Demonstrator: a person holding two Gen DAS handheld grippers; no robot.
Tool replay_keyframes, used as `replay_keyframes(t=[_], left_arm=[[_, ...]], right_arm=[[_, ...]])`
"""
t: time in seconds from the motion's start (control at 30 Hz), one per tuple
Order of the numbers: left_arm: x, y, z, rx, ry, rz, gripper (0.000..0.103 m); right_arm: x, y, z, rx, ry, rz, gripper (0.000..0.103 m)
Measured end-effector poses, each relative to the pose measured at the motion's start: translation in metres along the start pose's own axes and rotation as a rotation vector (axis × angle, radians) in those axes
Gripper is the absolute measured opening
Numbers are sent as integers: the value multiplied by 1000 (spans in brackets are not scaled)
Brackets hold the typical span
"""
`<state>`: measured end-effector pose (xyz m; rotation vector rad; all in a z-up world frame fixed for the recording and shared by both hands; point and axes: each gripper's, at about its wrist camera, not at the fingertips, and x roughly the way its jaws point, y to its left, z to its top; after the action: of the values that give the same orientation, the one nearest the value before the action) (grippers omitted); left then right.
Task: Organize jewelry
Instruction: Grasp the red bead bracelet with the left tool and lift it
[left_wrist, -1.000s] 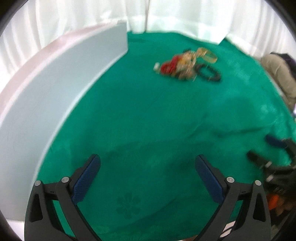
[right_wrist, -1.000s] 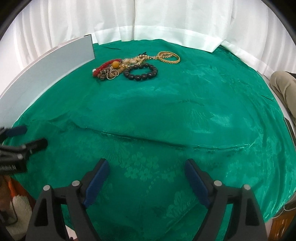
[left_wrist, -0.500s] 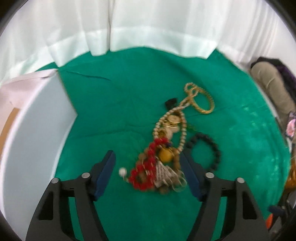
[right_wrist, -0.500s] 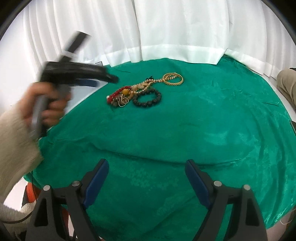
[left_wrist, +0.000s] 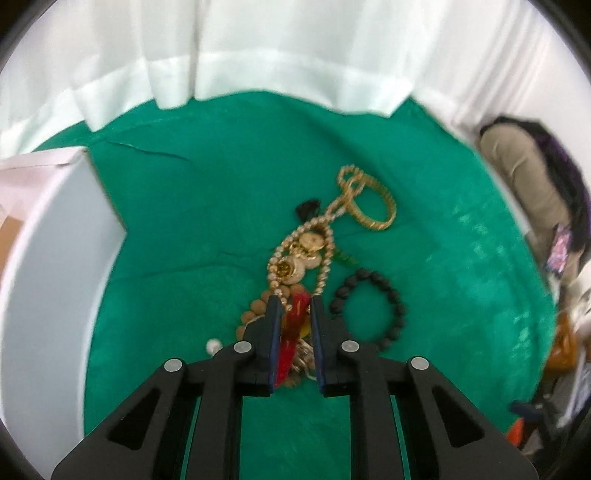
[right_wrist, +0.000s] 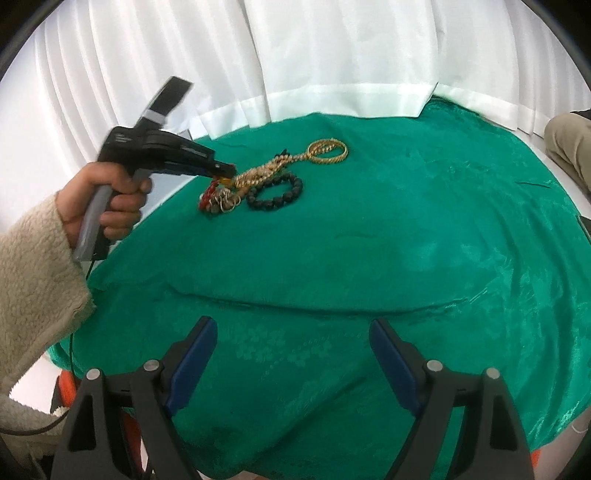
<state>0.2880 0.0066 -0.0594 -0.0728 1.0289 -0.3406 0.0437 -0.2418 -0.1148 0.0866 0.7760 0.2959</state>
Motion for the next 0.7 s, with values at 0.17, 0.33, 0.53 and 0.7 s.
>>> replay_keyframes(t=[0.17, 0.33, 0.53, 0.7], left_arm=[[-48, 2, -7, -32, -71, -52, 2], [-83, 9, -24, -44, -113, -55, 2], [-63, -2, -57, 11, -52, -7, 11], [-29, -25, -66, 36, -43, 7, 37]], right_arm=[[-1, 0, 0, 18, -9, 1, 87], [-7, 6, -2, 14, -19, 0, 87], [-7, 14, -6, 5, -15, -10, 87], [0, 21, -12, -5, 14, -1, 87]])
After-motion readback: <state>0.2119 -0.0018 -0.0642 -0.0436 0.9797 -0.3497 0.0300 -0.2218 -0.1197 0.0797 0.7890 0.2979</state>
